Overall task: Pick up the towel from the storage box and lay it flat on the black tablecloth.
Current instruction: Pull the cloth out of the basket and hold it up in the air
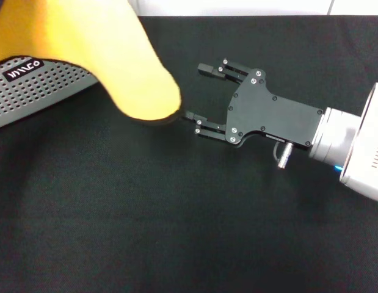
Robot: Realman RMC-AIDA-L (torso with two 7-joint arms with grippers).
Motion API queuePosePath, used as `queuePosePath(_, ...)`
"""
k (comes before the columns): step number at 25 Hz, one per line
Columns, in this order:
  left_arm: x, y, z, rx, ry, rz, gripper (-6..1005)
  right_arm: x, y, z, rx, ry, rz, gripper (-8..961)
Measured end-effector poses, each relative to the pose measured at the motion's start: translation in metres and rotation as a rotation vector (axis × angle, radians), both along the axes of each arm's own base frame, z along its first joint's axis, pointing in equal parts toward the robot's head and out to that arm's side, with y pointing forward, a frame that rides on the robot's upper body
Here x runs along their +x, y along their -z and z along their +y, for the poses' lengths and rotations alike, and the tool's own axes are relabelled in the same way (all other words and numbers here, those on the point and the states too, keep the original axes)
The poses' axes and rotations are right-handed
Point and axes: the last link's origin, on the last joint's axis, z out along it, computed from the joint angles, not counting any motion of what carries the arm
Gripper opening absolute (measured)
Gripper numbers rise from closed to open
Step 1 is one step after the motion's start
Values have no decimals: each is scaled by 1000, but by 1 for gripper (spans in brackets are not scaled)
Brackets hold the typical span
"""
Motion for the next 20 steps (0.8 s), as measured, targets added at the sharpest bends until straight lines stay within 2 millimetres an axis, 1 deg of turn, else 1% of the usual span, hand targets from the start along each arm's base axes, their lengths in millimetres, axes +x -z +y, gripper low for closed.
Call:
queuePosePath(6,-2,1,1,-5,-20,-6,25,-7,-7,3,48,-12,50,702)
queuePosePath(16,-2,1,3,-4,-33,-17,26,-7,-4,1,55,-21,43,698)
queuePosePath(20,-10,0,2,3,-83,-21,26,-11,-9,-9,42,-39,92,697)
